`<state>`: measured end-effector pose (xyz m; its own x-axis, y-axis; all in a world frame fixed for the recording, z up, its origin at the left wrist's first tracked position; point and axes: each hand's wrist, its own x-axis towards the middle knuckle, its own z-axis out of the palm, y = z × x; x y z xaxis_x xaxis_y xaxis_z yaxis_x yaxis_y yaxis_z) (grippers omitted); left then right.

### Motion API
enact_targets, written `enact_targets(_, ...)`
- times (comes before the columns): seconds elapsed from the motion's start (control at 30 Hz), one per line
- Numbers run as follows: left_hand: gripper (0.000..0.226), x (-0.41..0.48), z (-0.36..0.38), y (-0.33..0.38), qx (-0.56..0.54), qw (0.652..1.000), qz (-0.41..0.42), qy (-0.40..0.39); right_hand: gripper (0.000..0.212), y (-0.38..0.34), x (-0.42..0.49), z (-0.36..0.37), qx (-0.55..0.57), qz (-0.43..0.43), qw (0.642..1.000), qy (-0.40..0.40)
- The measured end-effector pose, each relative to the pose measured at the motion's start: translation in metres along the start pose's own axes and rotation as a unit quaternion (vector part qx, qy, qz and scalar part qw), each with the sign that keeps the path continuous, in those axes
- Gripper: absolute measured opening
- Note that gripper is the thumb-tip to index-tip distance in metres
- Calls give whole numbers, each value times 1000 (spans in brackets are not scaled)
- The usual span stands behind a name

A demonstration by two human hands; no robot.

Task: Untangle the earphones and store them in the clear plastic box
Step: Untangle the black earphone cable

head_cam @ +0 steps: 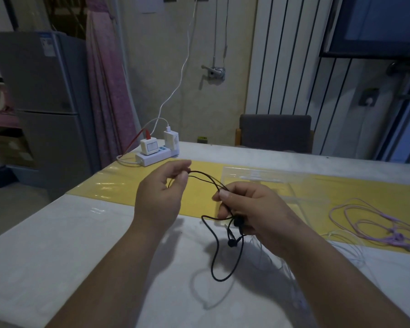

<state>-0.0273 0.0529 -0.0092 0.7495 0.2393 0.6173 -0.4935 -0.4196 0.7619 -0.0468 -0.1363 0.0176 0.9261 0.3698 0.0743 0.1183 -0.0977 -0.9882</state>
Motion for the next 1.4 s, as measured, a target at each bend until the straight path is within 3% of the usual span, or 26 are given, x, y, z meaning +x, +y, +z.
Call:
enact_targets(0.13,47,-5,-1,5,65,991,117,-15,19,2,1,1,0,-8,1000,17)
enact_targets(0.23,31,-5,0,6,83,976,193,-62,19,4,2,2,-12,-14,1000,25)
enact_targets(0.37,14,-4,4,6,112,967,225,-36,23,4,3,1,2,-10,1000,18)
enact_targets(0.43,7,-4,3,8,100,978,184,3,24,3,3,-2,19,3,1000,11)
enact_targets(0.57,18,2,-3,3,0,989,-2,147,20,3,4,-9,60,12,998,-22)
enact_targets(0.77,13,5,-6,-3,23,969,-102,225,18,4,4,-13,80,15,995,-65)
enact_targets(0.93,10,4,-7,1,101,970,-134,178,20,5,4,-10,57,-2,998,-15)
enact_targets(1.1,51,-2,-5,8,44,994,64,83,22,5,4,-6,30,-5,999,9)
enact_targets(1.23,30,-5,-1,8,64,978,194,-33,20,7,5,-4,16,-6,1000,17)
enact_targets(1.33,17,-5,6,7,96,978,179,-46,20,7,6,-3,37,-8,999,15)
enact_targets(1.4,16,-4,7,7,64,994,85,-9,21,7,6,-5,58,-5,998,30)
